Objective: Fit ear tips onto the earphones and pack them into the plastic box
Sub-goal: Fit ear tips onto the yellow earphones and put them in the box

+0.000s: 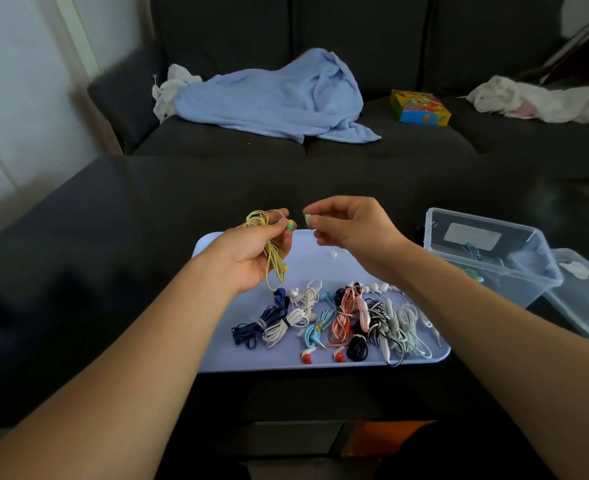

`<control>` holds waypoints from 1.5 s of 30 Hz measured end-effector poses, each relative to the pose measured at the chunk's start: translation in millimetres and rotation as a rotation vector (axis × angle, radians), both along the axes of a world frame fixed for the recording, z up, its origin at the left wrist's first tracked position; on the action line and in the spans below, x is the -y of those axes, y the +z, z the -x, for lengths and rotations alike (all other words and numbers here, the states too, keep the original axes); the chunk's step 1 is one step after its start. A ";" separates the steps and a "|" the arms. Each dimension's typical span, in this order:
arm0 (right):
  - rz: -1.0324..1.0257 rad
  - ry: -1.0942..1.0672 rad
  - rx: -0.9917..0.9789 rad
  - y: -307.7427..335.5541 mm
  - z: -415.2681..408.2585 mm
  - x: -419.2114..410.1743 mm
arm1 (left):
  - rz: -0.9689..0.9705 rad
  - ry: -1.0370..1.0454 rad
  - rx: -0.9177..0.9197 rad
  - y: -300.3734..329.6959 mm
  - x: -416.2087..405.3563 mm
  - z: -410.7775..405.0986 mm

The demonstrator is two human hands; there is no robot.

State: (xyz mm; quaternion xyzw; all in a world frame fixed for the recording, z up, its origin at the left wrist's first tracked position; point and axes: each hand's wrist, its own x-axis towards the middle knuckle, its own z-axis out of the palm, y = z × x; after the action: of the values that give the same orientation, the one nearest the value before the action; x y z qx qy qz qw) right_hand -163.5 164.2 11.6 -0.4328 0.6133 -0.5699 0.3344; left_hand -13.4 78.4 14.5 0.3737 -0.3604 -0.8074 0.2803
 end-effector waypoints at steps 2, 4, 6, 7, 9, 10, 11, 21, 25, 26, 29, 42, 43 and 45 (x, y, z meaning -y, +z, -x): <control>-0.010 0.019 0.093 -2.5 -1.5 -2.0 | 0.006 -0.019 -0.014 1.5 -4.1 1.2; -0.024 0.041 0.192 -4.5 -1.5 -3.9 | 0.007 -0.022 -0.023 3.1 -7.2 2.6; -0.034 0.056 0.277 -5.2 -0.3 -5.3 | 0.007 -0.011 -0.035 4.4 -9.3 3.6; -0.037 0.061 0.299 -5.2 0.8 -5.7 | 0.010 -0.007 -0.041 4.5 -9.6 4.2; -0.044 0.073 0.310 -4.8 2.1 -6.2 | 0.025 -0.007 -0.052 4.1 -10.1 5.1; -0.049 0.078 0.313 -4.8 2.5 -6.3 | 0.033 -0.007 -0.054 4.1 -10.4 5.1; -0.052 0.083 0.316 -4.9 2.5 -6.4 | 0.044 -0.004 -0.051 3.6 -10.4 5.5; -0.044 0.076 0.308 -4.5 5.3 -5.4 | 0.239 0.003 0.064 1.9 -8.9 3.6; -0.032 0.054 0.291 -3.0 6.7 -6.5 | 0.324 0.003 0.110 1.6 -10.8 1.6; -0.034 0.055 0.282 -2.8 6.6 -6.9 | 0.342 0.004 0.122 1.7 -11.2 1.4; -0.038 0.061 0.249 -2.2 5.3 -8.2 | 0.362 0.006 0.133 2.1 -11.3 0.7; -0.015 0.035 0.123 0.9 2.9 -9.6 | 0.388 -0.049 0.148 2.2 -9.3 -1.8; -0.014 0.036 0.111 1.5 2.8 -10.2 | 0.385 -0.051 0.147 2.3 -9.5 -1.5; -0.015 0.038 0.084 2.4 3.1 -11.3 | 0.383 -0.055 0.147 3.0 -9.8 -1.5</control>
State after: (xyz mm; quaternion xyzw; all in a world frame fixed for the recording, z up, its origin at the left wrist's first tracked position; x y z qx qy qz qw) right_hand -166.6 175.5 14.0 -0.4176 0.5945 -0.5766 0.3737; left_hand -11.9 88.2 17.5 0.3613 -0.5370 -0.7020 0.2971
